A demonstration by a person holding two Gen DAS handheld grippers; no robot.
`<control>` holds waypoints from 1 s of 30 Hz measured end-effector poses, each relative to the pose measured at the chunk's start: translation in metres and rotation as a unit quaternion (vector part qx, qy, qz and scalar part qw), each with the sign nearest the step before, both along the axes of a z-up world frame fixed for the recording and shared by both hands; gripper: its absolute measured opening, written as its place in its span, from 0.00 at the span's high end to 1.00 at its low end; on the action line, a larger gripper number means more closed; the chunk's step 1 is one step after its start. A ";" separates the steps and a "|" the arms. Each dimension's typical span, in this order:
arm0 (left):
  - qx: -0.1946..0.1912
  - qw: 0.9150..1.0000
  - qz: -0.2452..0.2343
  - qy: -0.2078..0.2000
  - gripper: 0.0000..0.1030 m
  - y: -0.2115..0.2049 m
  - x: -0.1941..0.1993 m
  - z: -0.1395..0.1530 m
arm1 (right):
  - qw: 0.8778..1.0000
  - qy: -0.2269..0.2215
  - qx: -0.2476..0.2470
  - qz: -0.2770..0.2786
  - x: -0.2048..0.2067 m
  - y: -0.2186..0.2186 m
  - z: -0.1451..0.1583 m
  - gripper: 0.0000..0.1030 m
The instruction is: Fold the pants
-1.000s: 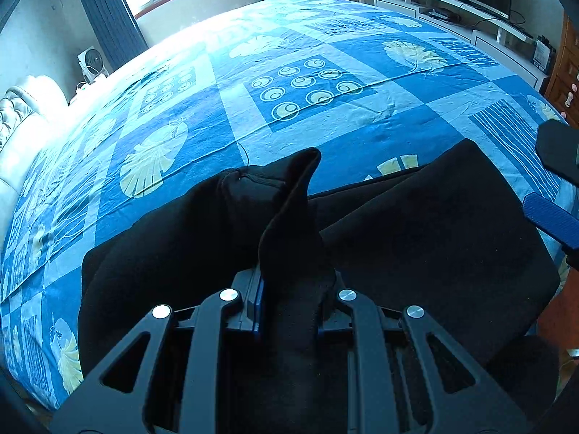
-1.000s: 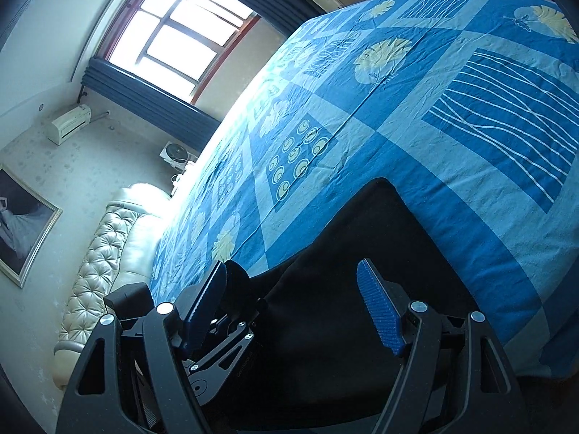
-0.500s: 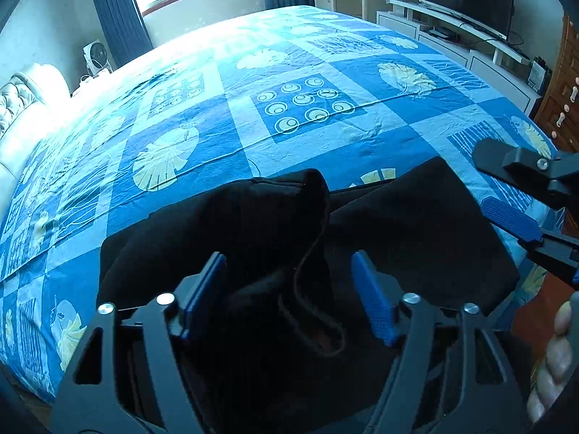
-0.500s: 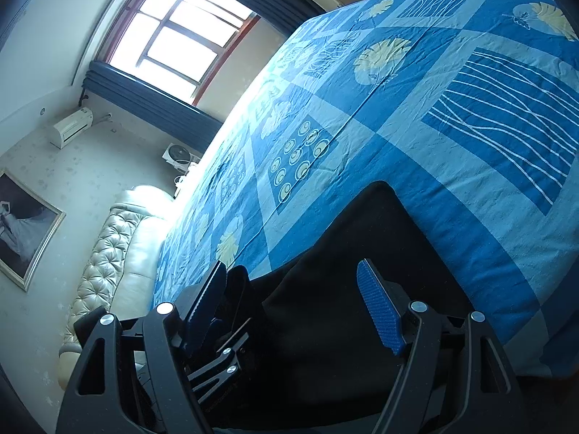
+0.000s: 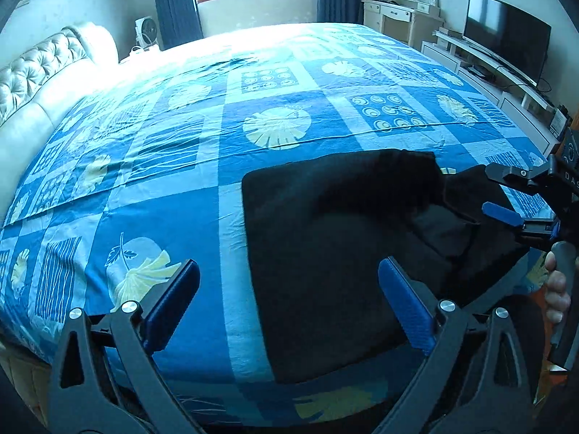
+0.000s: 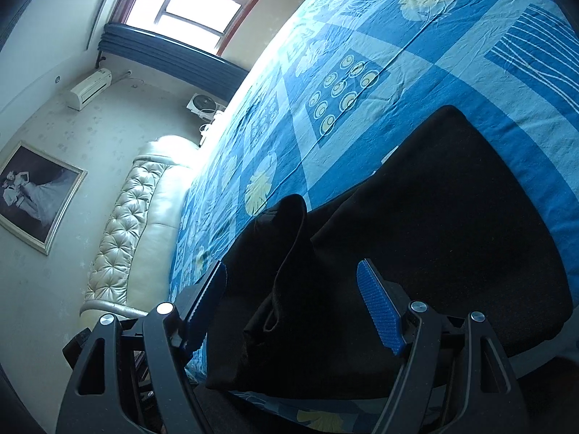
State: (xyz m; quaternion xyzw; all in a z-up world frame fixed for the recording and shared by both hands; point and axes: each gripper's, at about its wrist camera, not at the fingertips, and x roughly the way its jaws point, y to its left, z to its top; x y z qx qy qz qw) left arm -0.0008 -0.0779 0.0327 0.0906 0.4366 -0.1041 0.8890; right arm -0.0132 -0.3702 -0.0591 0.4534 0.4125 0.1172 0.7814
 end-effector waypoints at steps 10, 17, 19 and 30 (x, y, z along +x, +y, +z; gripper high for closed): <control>0.012 0.998 0.057 0.029 0.04 0.053 0.005 -0.021 | 0.995 0.035 -0.003 0.091 0.032 0.053 -0.027 0.28; 0.020 0.999 0.038 0.022 0.04 0.044 -0.002 -0.023 | 0.994 0.039 -0.034 0.101 0.035 0.065 -0.028 0.45; 0.016 0.999 0.039 0.025 0.04 0.043 -0.003 -0.024 | 0.993 0.046 -0.046 0.101 0.035 0.068 -0.032 0.58; 0.019 0.999 0.042 0.027 0.04 0.042 -0.001 -0.024 | 0.996 0.001 -0.018 0.085 0.028 0.054 -0.005 0.84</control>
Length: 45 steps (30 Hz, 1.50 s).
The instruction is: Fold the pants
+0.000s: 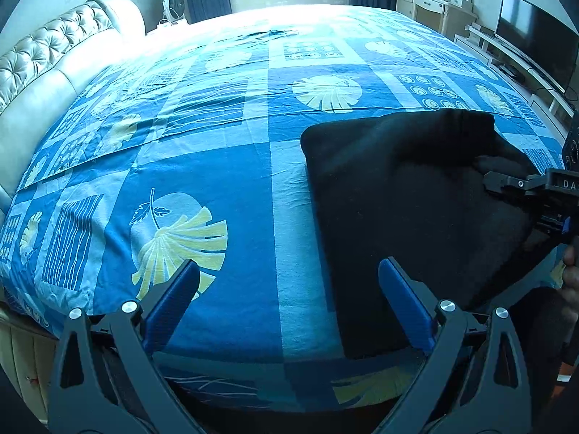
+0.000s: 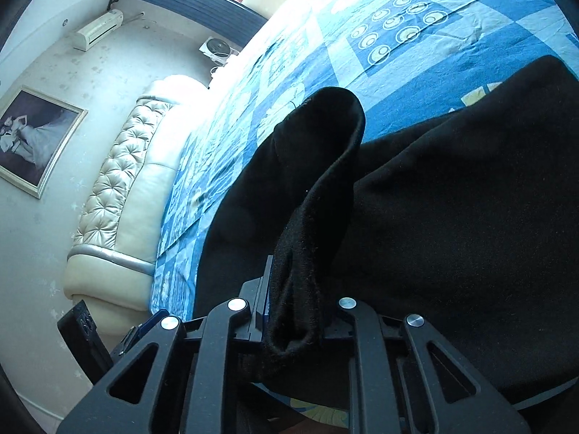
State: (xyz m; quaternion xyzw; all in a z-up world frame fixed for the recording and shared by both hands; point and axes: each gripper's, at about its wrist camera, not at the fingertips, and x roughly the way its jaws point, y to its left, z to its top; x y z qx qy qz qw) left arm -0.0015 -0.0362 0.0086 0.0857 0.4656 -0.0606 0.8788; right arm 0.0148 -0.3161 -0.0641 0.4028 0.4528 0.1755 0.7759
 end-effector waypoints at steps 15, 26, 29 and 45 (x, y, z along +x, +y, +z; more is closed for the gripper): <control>-0.002 1.000 -0.009 0.005 0.04 -0.013 0.002 0.000 | 0.996 -0.034 -0.035 -0.080 -0.036 -0.084 0.035 0.85; -0.003 1.000 -0.026 0.008 0.04 -0.031 0.003 0.000 | 0.991 0.023 -0.038 -0.124 -0.056 -0.129 -0.019 0.86; -0.003 1.000 -0.029 0.009 0.04 -0.034 0.003 0.000 | 0.991 0.029 -0.036 -0.126 -0.058 -0.131 -0.025 0.86; -0.007 0.999 -0.028 0.021 0.04 -0.037 0.007 -0.006 | 0.990 0.033 -0.039 -0.130 -0.065 -0.136 -0.026 0.86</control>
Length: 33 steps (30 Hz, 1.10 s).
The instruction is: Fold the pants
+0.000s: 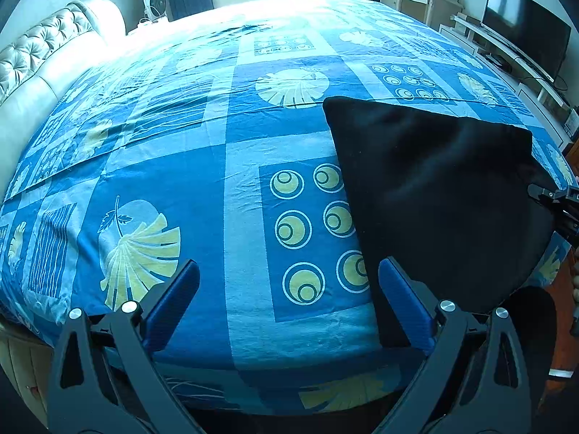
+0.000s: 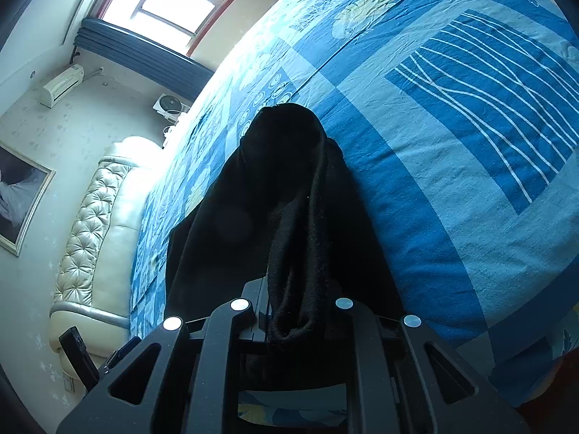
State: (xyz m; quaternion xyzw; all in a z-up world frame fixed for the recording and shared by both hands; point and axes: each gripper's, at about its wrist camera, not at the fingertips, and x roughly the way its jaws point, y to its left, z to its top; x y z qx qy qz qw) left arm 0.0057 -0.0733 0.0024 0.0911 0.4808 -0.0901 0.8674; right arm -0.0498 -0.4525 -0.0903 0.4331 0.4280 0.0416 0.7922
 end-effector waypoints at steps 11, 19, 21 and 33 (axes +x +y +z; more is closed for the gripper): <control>0.001 1.000 -0.002 0.005 0.04 -0.002 0.001 -0.002 | 1.000 0.001 0.003 -0.003 -0.002 -0.002 -0.001 0.86; 0.000 1.000 -0.003 0.013 0.04 -0.005 0.004 -0.008 | 1.000 0.001 0.020 -0.003 -0.002 -0.006 -0.006 0.86; -0.001 1.000 -0.004 0.015 0.04 -0.007 0.004 -0.009 | 1.000 0.000 0.025 -0.003 -0.003 -0.008 -0.008 0.86; -0.093 0.993 -0.021 0.072 0.04 0.001 0.016 -0.026 | 0.999 0.012 0.004 -0.031 -0.027 -0.041 -0.006 0.86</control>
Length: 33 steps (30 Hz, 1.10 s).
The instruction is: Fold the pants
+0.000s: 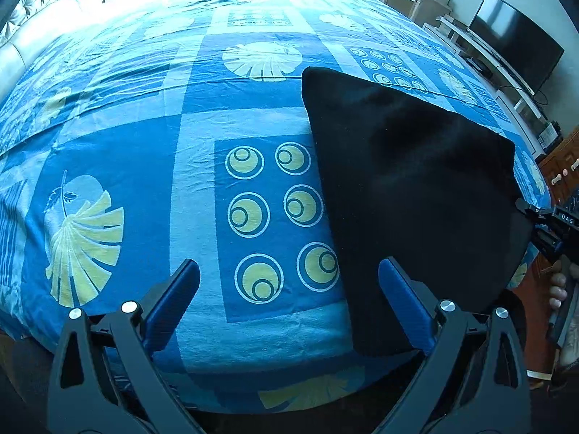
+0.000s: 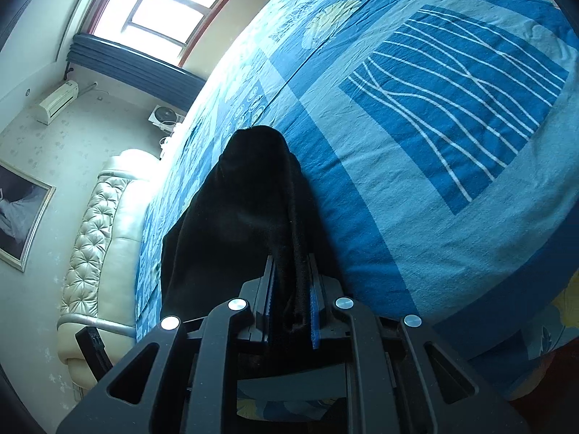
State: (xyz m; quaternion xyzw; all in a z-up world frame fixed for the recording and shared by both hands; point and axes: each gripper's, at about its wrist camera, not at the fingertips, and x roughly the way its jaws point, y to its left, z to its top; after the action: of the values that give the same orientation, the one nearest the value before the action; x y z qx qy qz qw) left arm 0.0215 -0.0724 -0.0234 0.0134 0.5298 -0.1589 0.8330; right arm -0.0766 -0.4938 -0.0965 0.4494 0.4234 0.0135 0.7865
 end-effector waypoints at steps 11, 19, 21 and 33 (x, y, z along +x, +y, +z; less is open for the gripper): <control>-0.184 0.978 -0.055 0.087 0.04 -0.007 0.022 -0.027 | 0.995 -0.034 0.094 0.005 -0.008 -0.021 -0.005 0.33; -0.225 0.966 -0.054 0.115 0.04 -0.027 0.028 -0.051 | 0.991 -0.017 0.121 0.062 0.015 0.015 -0.035 0.29; -0.218 0.968 -0.057 0.110 0.07 -0.033 0.028 -0.052 | 0.993 -0.016 0.098 0.070 0.015 0.020 -0.032 0.34; -0.186 0.977 -0.046 0.091 0.60 -0.034 0.028 -0.037 | 0.994 -0.029 0.053 0.086 0.026 0.054 -0.008 0.58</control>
State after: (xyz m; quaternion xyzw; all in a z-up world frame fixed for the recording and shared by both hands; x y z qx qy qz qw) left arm 0.0492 -0.1061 -0.0604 -0.1315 0.5637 -0.2936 0.7608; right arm -0.0511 -0.4399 -0.1044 0.4515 0.4363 0.1165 0.7695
